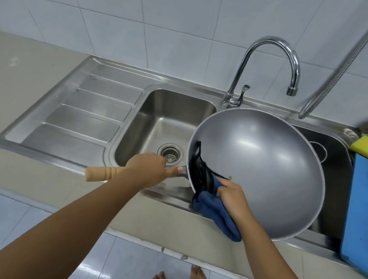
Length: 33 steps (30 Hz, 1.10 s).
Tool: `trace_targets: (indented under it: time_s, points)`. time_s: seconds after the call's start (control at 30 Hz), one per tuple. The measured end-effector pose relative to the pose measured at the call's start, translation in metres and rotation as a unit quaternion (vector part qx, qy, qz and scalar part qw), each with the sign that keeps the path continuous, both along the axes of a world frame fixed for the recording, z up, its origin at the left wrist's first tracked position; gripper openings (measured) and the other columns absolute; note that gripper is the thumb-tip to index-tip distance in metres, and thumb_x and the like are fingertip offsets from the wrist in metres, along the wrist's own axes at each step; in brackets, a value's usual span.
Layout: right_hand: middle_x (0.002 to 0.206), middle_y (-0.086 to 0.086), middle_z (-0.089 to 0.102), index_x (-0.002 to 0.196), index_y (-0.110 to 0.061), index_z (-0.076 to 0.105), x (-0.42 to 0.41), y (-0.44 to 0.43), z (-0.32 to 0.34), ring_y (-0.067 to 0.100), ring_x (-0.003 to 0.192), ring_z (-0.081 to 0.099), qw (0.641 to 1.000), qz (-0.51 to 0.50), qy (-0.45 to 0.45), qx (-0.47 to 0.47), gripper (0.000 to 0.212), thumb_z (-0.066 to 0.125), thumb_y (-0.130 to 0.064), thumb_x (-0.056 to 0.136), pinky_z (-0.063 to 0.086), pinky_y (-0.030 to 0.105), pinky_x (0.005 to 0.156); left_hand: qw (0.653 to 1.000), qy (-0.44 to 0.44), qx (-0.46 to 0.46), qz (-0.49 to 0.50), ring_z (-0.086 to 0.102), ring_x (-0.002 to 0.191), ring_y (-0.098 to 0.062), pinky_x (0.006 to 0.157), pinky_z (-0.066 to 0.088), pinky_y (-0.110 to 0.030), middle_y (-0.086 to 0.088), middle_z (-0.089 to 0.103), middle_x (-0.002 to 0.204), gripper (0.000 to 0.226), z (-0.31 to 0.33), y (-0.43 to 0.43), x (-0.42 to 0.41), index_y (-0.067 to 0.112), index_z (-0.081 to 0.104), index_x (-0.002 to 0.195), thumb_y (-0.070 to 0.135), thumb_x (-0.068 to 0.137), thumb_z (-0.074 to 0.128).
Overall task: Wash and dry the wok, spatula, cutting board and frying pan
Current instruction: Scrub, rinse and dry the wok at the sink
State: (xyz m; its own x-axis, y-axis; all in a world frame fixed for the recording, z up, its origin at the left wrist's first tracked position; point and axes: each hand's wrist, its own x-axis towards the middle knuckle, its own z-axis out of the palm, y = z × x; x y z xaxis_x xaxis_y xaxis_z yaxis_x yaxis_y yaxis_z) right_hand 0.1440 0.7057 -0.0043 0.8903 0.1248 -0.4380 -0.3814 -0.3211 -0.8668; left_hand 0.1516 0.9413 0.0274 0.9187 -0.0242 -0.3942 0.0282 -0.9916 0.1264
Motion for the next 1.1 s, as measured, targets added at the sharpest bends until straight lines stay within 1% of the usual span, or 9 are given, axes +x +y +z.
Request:
trace_targets:
  time_s: [0.1, 0.17, 0.3, 0.5, 0.6, 0.7, 0.87, 1.0, 1.1]
  points:
    - [0.081, -0.018, 0.073, 0.097, -0.041, 0.075, 0.0, -0.038, 0.009, -0.004, 0.07, 0.063, 0.989, 0.119, 0.0, -0.086, 0.064, 0.041, 0.01, 0.08, 0.048, 0.013, 0.066, 1.0, -0.006, 0.015, -0.002, 0.055, 0.07, -0.016, 0.061, 0.041, -0.031, -0.002, 0.058, 0.077, 0.082, -0.001, 0.0, 0.004, 0.013, 0.06, 0.082, 0.084, 0.082, 0.02]
    - [0.107, -0.013, 0.072, 0.098, -0.041, 0.074, 0.008, -0.074, 0.007, 0.008, 0.101, 0.066, 0.964, 0.162, 0.003, -0.211, 0.058, 0.044, 0.005, 0.079, 0.05, 0.024, 0.09, 1.0, -0.009, 0.016, 0.003, 0.055, 0.07, -0.016, 0.062, 0.04, -0.031, -0.002, 0.058, 0.076, 0.082, -0.002, 0.001, 0.004, 0.013, 0.062, 0.083, 0.084, 0.082, 0.021]
    - [0.162, 0.008, 0.012, 0.147, -0.04, 0.033, 0.025, -0.124, 0.003, 0.036, 0.145, 0.012, 0.802, 0.109, -0.001, -0.587, 0.056, 0.041, -0.026, 0.093, 0.007, 0.051, 0.117, 1.0, -0.015, 0.015, -0.004, 0.056, 0.072, -0.016, 0.063, 0.04, -0.031, -0.001, 0.058, 0.077, 0.08, -0.008, -0.001, 0.002, 0.015, 0.062, 0.083, 0.083, 0.084, 0.021]
    - [0.162, 0.013, -0.011, 0.154, -0.035, 0.008, 0.018, -0.032, -0.018, 0.045, 0.146, 0.005, 0.872, 0.076, 0.085, -0.477, 0.077, 0.039, -0.066, 0.091, 0.004, 0.051, 0.119, 1.0, -0.024, 0.021, -0.001, 0.056, 0.077, -0.019, 0.066, 0.04, -0.032, 0.001, 0.056, 0.077, 0.078, -0.007, -0.006, 0.007, 0.018, 0.058, 0.08, 0.085, 0.082, 0.02]
    - [0.163, 0.009, 0.0, 0.153, -0.03, 0.021, 0.018, 0.031, -0.005, 0.03, 0.149, 0.007, 0.972, 0.093, 0.045, -0.211, 0.062, 0.043, -0.047, 0.098, 0.009, 0.042, 0.12, 0.999, -0.015, 0.033, -0.001, 0.057, 0.075, -0.019, 0.066, 0.043, -0.032, 0.0, 0.057, 0.077, 0.089, -0.005, -0.007, 0.007, 0.015, 0.062, 0.084, 0.091, 0.074, 0.015]
    - [0.156, 0.004, 0.029, 0.141, -0.023, 0.045, 0.005, 0.027, 0.01, 0.022, 0.142, 0.03, 0.991, 0.11, 0.027, -0.065, 0.045, 0.047, -0.017, 0.097, 0.026, 0.028, 0.11, 0.999, -0.014, 0.045, -0.004, 0.058, 0.071, -0.019, 0.066, 0.048, -0.033, -0.002, 0.06, 0.076, 0.093, 0.0, -0.004, 0.009, 0.015, 0.061, 0.079, 0.093, 0.068, 0.012]
    - [0.159, 0.003, 0.024, 0.142, -0.028, 0.048, 0.0, -0.079, 0.004, 0.02, 0.146, 0.023, 0.927, 0.193, 0.03, -0.321, 0.053, 0.048, -0.008, 0.093, 0.015, 0.023, 0.113, 1.0, -0.003, 0.016, -0.01, 0.061, 0.069, -0.017, 0.069, 0.052, -0.035, -0.002, 0.063, 0.074, 0.09, -0.004, 0.006, 0.014, 0.015, 0.065, 0.079, 0.091, 0.074, 0.017]
    - [0.163, 0.004, 0.001, 0.151, -0.035, 0.026, 0.021, -0.134, 0.005, 0.038, 0.147, 0.001, 0.762, 0.154, -0.013, -0.629, 0.06, 0.047, -0.038, 0.095, 0.001, 0.05, 0.119, 1.0, 0.001, 0.007, -0.024, 0.061, 0.07, -0.016, 0.069, 0.053, -0.034, -0.001, 0.064, 0.075, 0.096, -0.008, 0.006, 0.013, 0.017, 0.067, 0.086, 0.096, 0.07, 0.017]
    - [0.163, 0.01, -0.004, 0.154, -0.028, 0.018, 0.021, -0.12, 0.001, 0.043, 0.146, -0.003, 0.751, 0.113, 0.002, -0.65, 0.068, 0.046, -0.047, 0.095, 0.001, 0.053, 0.119, 0.999, 0.021, 0.019, -0.032, 0.06, 0.074, -0.014, 0.07, 0.051, -0.032, 0.002, 0.063, 0.08, 0.09, -0.007, 0.005, 0.016, 0.019, 0.066, 0.091, 0.095, 0.069, 0.023]
